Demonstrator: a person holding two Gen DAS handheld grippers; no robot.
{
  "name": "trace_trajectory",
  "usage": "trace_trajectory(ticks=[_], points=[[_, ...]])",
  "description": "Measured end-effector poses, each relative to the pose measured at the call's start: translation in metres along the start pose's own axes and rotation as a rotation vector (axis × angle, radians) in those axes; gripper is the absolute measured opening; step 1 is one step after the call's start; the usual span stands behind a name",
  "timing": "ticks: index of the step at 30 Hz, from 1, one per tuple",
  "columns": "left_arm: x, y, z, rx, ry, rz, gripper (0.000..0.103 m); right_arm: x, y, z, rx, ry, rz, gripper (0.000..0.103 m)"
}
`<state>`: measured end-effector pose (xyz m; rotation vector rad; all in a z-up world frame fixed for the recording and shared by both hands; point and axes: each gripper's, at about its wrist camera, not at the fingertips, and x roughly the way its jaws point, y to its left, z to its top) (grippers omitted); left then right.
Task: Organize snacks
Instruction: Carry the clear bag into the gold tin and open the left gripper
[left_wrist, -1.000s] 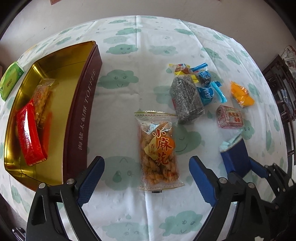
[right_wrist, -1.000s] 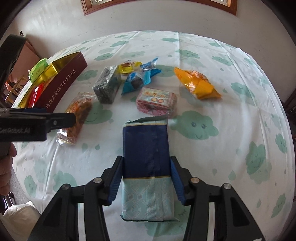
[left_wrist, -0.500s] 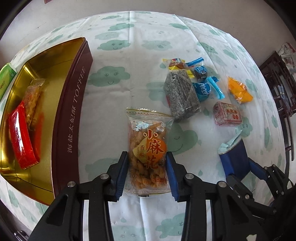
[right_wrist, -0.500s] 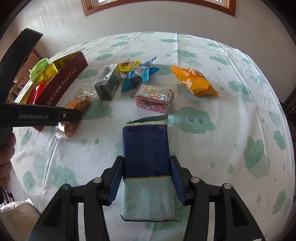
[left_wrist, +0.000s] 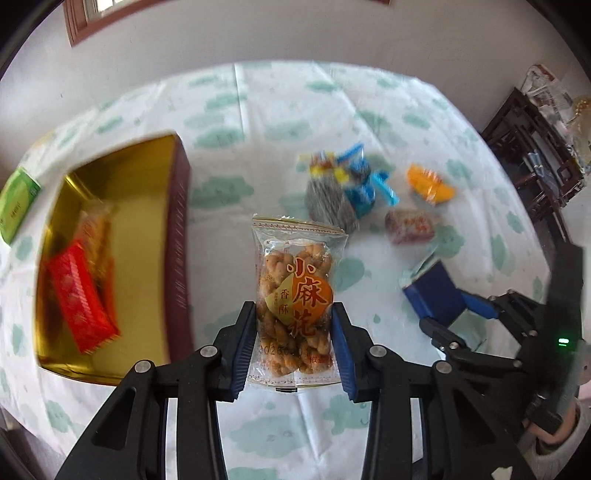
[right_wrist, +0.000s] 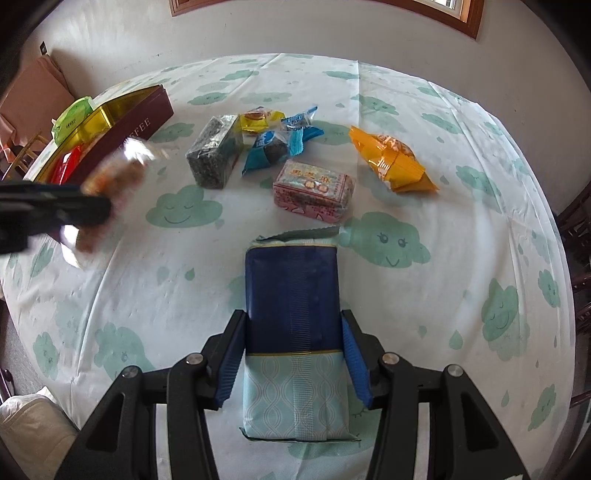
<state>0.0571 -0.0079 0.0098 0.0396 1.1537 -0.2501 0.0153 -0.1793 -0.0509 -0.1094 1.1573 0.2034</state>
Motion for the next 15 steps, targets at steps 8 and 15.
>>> trace_trajectory(ticks=[8, 15], points=[[-0.031, 0.064, 0.031, -0.080, -0.081, 0.083, 0.036, 0.002, 0.001, 0.002, -0.001, 0.022, -0.008, 0.051], [-0.014, 0.120, 0.049, -0.139, -0.072, 0.148, 0.036, 0.002, 0.001, 0.003, -0.001, 0.035, -0.009, 0.052]])
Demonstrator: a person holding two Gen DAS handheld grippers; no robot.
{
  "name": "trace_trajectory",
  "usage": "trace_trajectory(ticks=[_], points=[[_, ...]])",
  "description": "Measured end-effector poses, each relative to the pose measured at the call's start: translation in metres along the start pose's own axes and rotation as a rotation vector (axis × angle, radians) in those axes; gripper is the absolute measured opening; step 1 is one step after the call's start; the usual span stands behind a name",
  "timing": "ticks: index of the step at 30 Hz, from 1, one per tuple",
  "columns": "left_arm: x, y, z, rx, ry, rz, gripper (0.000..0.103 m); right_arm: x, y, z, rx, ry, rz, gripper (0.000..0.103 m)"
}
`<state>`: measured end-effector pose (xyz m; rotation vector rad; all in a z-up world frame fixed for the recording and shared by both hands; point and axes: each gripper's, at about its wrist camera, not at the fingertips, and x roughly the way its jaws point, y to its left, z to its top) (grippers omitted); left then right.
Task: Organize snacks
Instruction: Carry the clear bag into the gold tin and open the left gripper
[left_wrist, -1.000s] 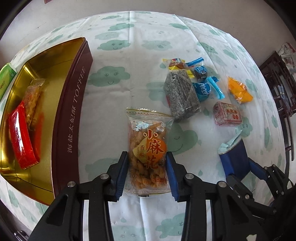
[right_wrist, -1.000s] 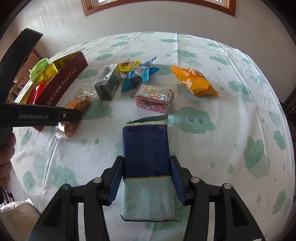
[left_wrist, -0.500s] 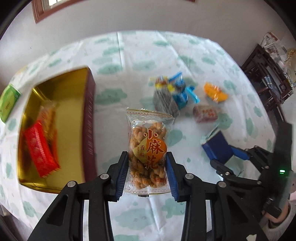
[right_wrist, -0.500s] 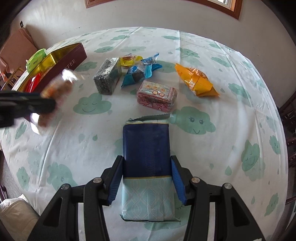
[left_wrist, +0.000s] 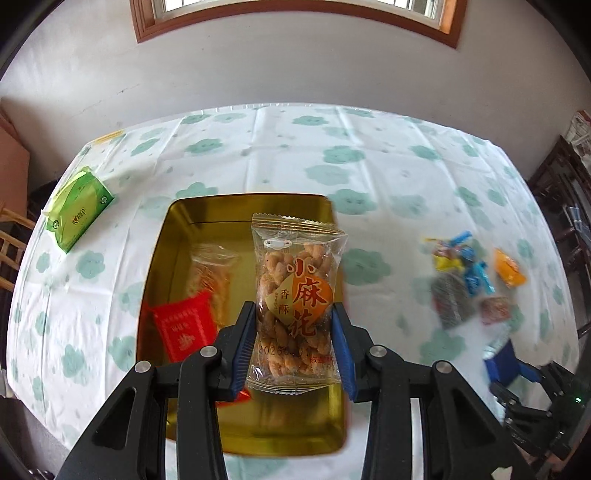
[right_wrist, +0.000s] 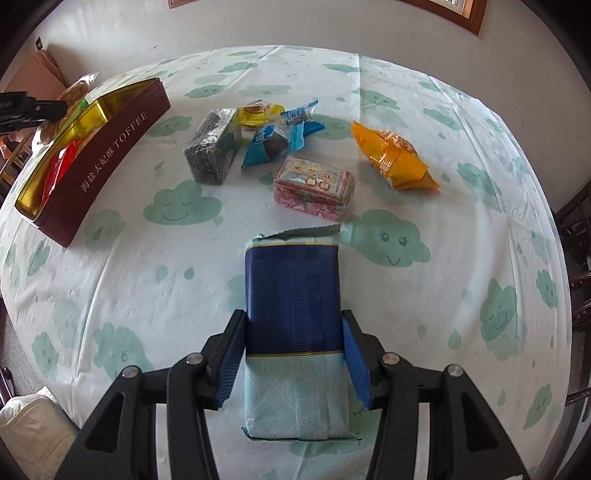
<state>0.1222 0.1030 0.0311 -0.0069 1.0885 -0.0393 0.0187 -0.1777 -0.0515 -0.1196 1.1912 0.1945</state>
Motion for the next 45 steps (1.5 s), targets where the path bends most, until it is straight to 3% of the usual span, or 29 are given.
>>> trace_trajectory(ticks=[5, 8, 13, 28, 35, 45], points=[[0.043, 0.019, 0.007, -0.013, 0.095, -0.022, 0.036, 0.001, 0.000, 0.002, -0.001, 0.015, 0.000, 0.052], [0.059, 0.025, 0.009, -0.007, 0.117, -0.001, 0.036, 0.002, 0.001, 0.002, 0.000, 0.023, -0.001, 0.052], [0.081, 0.041, 0.014, -0.068, 0.170, -0.030, 0.036, 0.002, 0.001, 0.004, 0.004, 0.030, -0.002, 0.052], [0.089, 0.042, 0.008, -0.043, 0.158, 0.004, 0.037, 0.004, 0.000, 0.007, 0.012, 0.053, -0.005, 0.052], [0.083, 0.038, 0.009, -0.044, 0.162, -0.015, 0.038, 0.006, -0.001, 0.010, 0.010, 0.076, -0.004, 0.053], [0.056, 0.027, 0.000, -0.048, 0.121, -0.054, 0.056, 0.006, 0.001, 0.009, 0.033, 0.079, -0.032, 0.051]])
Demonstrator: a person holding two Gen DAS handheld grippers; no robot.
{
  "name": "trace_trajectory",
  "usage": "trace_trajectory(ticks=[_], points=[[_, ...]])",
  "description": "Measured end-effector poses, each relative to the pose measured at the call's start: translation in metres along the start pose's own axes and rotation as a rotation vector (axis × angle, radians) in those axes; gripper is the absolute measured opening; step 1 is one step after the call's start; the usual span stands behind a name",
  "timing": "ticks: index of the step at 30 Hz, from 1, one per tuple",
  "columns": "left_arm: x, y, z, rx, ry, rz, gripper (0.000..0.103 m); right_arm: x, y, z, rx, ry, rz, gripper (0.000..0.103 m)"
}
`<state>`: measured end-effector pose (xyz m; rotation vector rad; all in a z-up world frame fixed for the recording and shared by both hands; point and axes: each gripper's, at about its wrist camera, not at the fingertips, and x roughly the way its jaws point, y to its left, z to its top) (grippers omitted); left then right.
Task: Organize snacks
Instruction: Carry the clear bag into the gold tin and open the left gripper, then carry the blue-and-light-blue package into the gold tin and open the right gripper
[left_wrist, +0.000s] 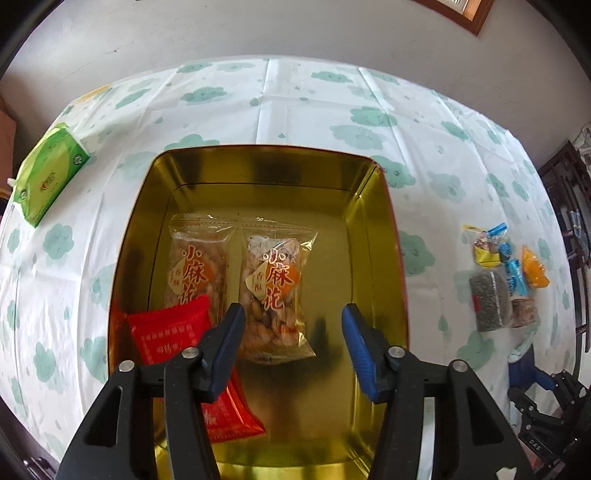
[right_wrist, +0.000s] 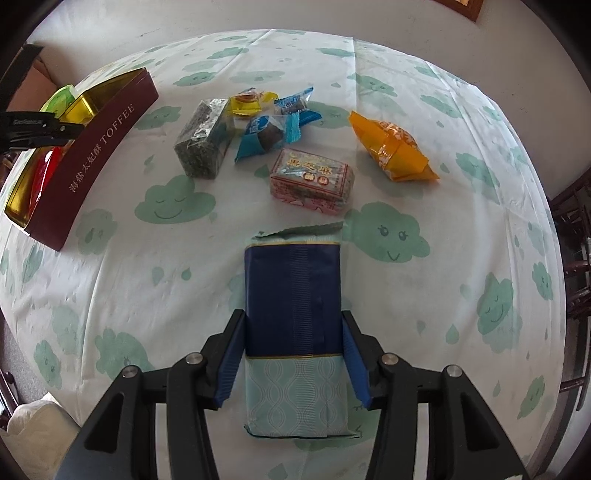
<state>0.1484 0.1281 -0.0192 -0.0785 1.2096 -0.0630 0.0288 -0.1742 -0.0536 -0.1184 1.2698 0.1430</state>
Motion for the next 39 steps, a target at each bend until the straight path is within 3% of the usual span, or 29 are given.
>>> trace_trajectory(ticks=[3, 5, 12, 24, 31, 39], points=[[-0.013, 0.000, -0.008, -0.015, -0.035, 0.033, 0.074, -0.001, -0.001, -0.001, 0.018, -0.004, 0.000, 0.050], [-0.022, 0.001, -0.015, -0.016, -0.065, 0.051, 0.081, -0.001, 0.000, -0.002, 0.027, -0.008, -0.007, 0.050], [-0.047, 0.006, -0.039, -0.033, -0.147, 0.062, 0.089, -0.008, 0.011, -0.005, 0.039, -0.025, 0.002, 0.050], [-0.057, 0.041, -0.072, -0.160, -0.205, 0.134, 0.093, -0.041, 0.047, 0.013, 0.047, -0.131, 0.061, 0.050], [-0.074, 0.077, -0.084, -0.271, -0.256, 0.146, 0.093, -0.071, 0.087, 0.044, 0.043, -0.227, 0.153, 0.050], [-0.091, 0.118, -0.097, -0.368, -0.262, 0.155, 0.093, -0.082, 0.147, 0.082, 0.009, -0.270, 0.270, 0.050]])
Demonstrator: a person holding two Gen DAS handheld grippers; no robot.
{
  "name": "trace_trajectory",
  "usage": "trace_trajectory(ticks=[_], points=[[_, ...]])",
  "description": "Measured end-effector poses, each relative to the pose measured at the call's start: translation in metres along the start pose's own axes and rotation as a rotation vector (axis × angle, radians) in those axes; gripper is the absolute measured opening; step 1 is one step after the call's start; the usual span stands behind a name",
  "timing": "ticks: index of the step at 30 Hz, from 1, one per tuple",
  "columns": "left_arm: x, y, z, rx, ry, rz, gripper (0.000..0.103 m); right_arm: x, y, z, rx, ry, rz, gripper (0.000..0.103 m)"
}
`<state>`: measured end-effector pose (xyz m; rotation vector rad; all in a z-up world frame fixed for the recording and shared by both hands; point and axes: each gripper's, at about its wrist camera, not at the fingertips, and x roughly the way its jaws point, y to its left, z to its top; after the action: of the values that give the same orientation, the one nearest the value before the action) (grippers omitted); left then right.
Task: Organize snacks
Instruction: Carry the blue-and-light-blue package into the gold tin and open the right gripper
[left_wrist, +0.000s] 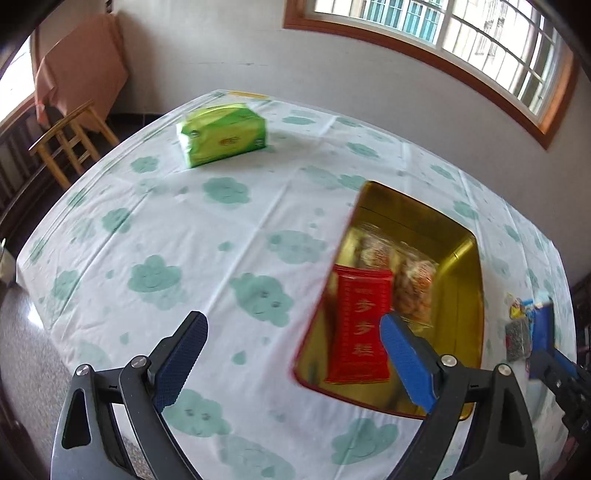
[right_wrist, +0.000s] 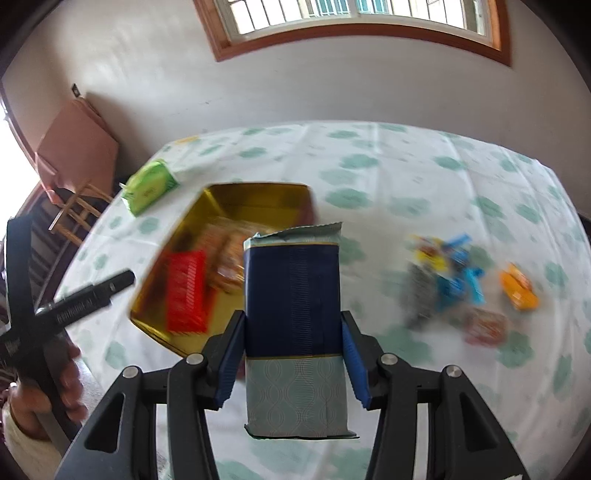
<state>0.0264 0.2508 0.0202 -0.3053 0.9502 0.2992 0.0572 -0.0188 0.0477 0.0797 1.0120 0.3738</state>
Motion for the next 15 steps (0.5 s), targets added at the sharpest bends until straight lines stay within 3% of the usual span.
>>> trace_trajectory(ticks=[7, 15], points=[[0.002, 0.027, 0.000, -0.035, 0.015, 0.042, 0.093, 0.042, 0.046, 0.024, 0.012, 0.008, 0.080, 0.050], [0.010, 0.044, -0.001, -0.055, 0.038, 0.075, 0.093, 0.089, 0.073, 0.021, 0.001, 0.066, 0.046, 0.050]])
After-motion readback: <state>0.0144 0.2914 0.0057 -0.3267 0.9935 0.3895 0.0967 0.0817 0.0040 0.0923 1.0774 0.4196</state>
